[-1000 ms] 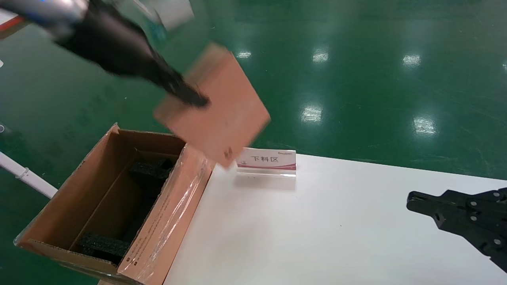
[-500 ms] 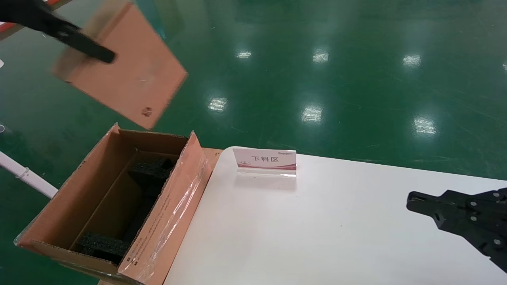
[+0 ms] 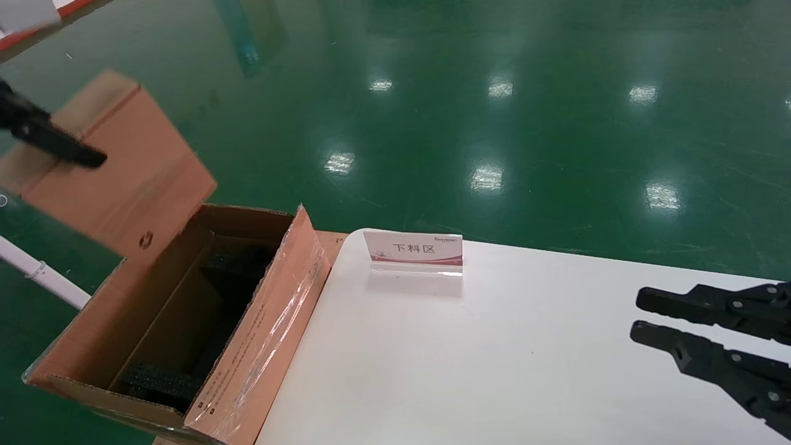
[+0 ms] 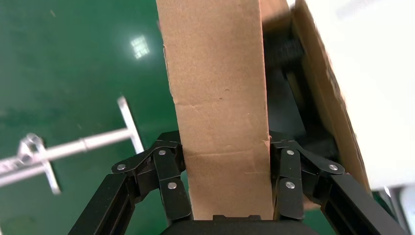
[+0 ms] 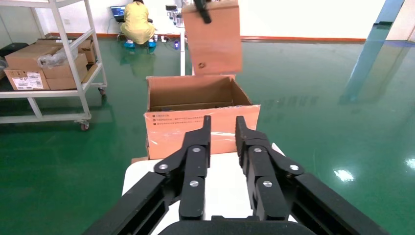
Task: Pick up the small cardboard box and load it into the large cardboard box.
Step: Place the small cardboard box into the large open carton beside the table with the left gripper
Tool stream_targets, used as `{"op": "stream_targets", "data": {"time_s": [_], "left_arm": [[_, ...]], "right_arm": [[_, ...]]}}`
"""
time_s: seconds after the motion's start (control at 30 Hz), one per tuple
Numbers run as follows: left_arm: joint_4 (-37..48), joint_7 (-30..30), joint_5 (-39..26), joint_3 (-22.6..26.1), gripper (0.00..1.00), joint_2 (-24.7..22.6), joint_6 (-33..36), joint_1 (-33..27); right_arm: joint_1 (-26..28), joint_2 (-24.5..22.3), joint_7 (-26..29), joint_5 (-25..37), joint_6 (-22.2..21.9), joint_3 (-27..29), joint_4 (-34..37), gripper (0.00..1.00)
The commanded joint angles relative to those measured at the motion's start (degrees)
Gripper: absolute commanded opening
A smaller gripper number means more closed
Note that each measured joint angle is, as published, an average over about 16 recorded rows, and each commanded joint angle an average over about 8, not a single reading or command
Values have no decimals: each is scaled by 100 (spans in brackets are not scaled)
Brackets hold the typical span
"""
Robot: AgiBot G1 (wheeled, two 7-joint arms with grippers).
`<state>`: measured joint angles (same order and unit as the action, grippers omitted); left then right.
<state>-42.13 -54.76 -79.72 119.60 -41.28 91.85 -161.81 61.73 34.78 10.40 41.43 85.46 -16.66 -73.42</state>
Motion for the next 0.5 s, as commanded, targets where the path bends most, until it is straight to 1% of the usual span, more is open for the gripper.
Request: {"op": "stream_targets", "data": {"time_s": [0.03, 0.3, 0.5], "left_arm": [[-86, -81, 145, 324, 0, 17, 0, -28], [25, -442, 1028, 1409, 0, -70, -30, 58], [147, -520, 1447, 1890, 0, -87, -122, 215]], "right_arm": [[0, 0, 0, 0, 0, -1, 0, 100], [1, -1, -2, -2, -2, -3, 0, 100], [1, -2, -3, -4, -2, -6, 0, 100]]}}
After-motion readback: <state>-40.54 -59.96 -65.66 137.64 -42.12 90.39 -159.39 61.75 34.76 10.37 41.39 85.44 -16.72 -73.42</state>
